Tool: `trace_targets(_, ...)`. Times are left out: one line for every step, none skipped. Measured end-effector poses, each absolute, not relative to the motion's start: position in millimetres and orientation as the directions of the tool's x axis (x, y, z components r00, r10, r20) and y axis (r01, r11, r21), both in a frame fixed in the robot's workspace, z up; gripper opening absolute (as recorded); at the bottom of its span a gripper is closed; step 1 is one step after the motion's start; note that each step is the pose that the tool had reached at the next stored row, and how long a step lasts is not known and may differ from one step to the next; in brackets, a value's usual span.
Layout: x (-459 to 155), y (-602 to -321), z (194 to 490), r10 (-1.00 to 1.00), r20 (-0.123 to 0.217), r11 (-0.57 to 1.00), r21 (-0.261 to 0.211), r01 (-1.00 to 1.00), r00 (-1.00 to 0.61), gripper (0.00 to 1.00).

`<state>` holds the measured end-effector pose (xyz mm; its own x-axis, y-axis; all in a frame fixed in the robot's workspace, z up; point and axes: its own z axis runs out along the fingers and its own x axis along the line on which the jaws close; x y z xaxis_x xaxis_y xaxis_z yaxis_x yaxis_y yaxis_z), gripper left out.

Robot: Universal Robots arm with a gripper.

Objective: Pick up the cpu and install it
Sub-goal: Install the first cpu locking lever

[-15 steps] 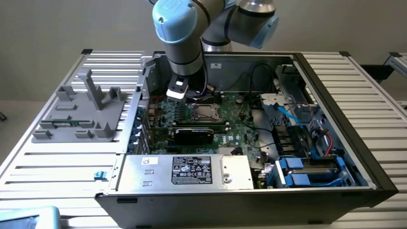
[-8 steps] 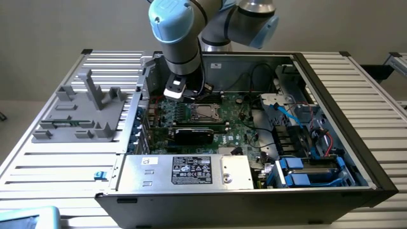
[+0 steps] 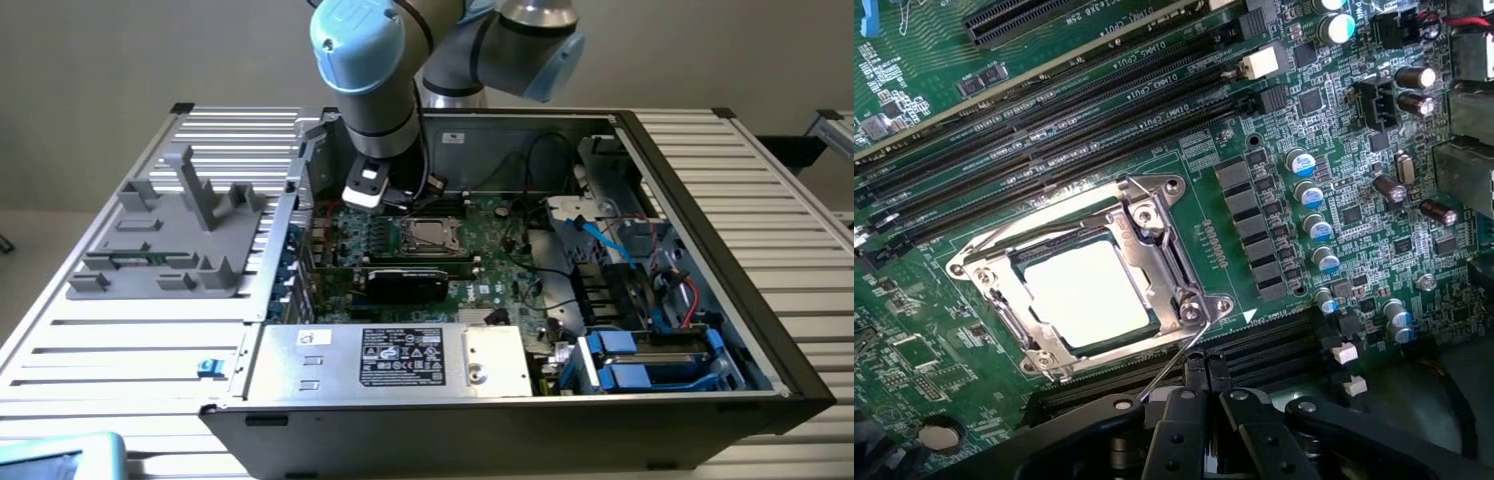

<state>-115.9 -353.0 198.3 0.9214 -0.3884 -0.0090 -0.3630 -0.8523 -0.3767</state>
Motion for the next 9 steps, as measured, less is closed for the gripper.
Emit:
trace_targets(-115.8, -353.0, 197.6, -0.389, -0.009, -0.852, -0.377, -0.363, 0.921, 0.12)
trace_targets(-115.8, -353.0, 196.9, -0.389, -0.009, -0.852, -0.377, -0.363, 0.921, 0.12)
trace_targets(-115.9, -353.1, 196.5, -0.389, -0.01, -0.852, -0.378, -0.363, 0.921, 0.12)
trace_targets(-115.9, -353.1, 196.3, -0.389, -0.01, -0.852, -0.378, -0.363, 0.921, 0.12)
trace_targets(-115.9, -353.1, 196.3, -0.389, -0.01, -0.852, -0.378, -0.363, 0.921, 0.12)
trace_targets(-115.8, -353.0, 196.2, -0.389, -0.01, -0.851, -0.378, -0.363, 0.921, 0.12)
trace_targets(-115.8, -353.0, 196.2, -0.389, -0.01, -0.851, -0.378, -0.363, 0.921, 0.12)
trace_targets(-115.8, -353.0, 196.1, -0.389, -0.01, -0.851, -0.379, -0.363, 0.921, 0.12)
trace_targets(-115.8, -353.0, 196.1, -0.389, -0.01, -0.851, -0.379, -0.363, 0.921, 0.12)
